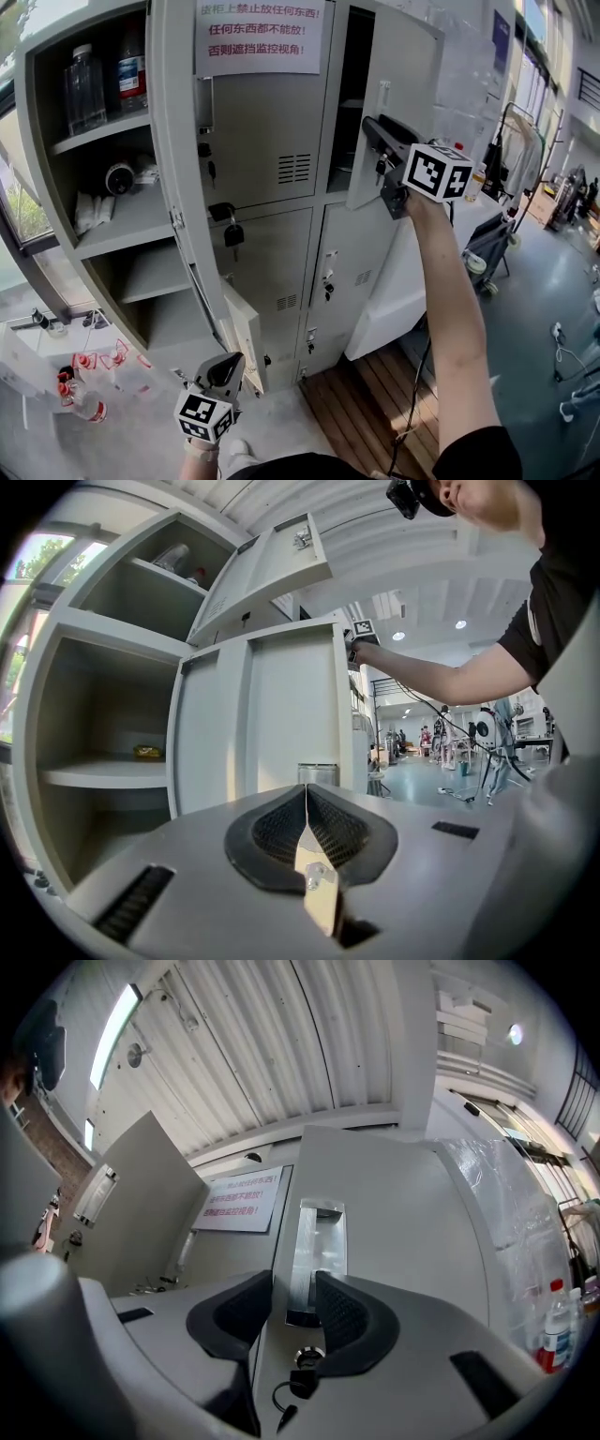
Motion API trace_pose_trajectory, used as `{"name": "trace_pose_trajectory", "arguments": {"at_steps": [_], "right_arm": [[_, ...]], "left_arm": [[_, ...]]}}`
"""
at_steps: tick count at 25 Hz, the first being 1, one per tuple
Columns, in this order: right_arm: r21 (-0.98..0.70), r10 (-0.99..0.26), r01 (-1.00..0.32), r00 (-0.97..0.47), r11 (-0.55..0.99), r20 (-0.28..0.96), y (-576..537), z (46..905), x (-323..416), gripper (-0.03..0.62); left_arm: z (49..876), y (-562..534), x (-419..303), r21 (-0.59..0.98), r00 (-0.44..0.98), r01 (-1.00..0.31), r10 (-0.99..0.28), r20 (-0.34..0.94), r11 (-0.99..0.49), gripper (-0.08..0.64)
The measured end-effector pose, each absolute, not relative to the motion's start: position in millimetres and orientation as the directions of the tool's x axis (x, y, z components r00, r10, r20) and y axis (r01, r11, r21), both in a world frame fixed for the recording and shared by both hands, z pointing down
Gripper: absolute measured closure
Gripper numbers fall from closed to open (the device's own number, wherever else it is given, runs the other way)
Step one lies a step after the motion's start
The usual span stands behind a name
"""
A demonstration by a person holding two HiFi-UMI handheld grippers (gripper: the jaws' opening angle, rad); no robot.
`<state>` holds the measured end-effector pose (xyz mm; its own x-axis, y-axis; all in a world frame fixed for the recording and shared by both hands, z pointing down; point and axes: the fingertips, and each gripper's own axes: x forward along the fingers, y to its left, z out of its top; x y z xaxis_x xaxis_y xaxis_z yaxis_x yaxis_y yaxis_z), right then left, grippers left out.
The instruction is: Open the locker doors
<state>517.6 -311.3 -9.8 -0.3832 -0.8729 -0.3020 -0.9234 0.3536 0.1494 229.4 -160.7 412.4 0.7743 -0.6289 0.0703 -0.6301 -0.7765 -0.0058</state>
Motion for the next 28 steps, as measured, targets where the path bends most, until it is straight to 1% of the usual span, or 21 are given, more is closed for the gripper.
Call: {"name": "trace_pose_trajectory", "arguments": {"at_steps": [6, 11, 17, 21, 25, 28], "right_arm": [[0.127, -0.876, -0.931, -0.364, 0.341, -0.317, -276.6, -6.8, 541.1, 0.408], [0.116, -0.884, -0.945, -0.328, 0.306, -0.333, -245.2, -5.6, 564.7, 0.410], [0.101, -0.893, -0.962, -0.274, 0.255, -0.356, -208.9, -3.9, 593.2, 0.441], [0.085, -0.898, -0.972, -0.235, 0.219, -0.372, -188.8, -4.2, 616.3, 0.451], [0.057, -0.902, -0.983, -0.181, 0.173, -0.393, -169.5, -3.9, 644.5, 0.464], [0.038, -0.903, -0.991, -0.129, 0.125, -0.409, -157.3, -2.9, 665.8, 0.487]], "left_arm": [[416.8, -143.8, 246.5, -0.013, 0.786, -0.615, -0.613, 0.081, -0.789, 0.541], [416.9, -138.3, 250.2, -0.009, 0.785, -0.615, -0.614, 0.078, -0.788, 0.541], [418.0, -134.4, 251.9, -0.012, 0.788, -0.612, -0.611, 0.079, -0.791, 0.540], [417.6, -134.4, 252.5, -0.010, 0.787, -0.614, -0.613, 0.074, -0.789, 0.541], [417.3, -134.9, 254.3, -0.012, 0.788, -0.611, -0.610, 0.077, -0.791, 0.541], [417.7, -135.1, 255.5, -0.018, 0.790, -0.609, -0.608, 0.083, -0.793, 0.541]]}}
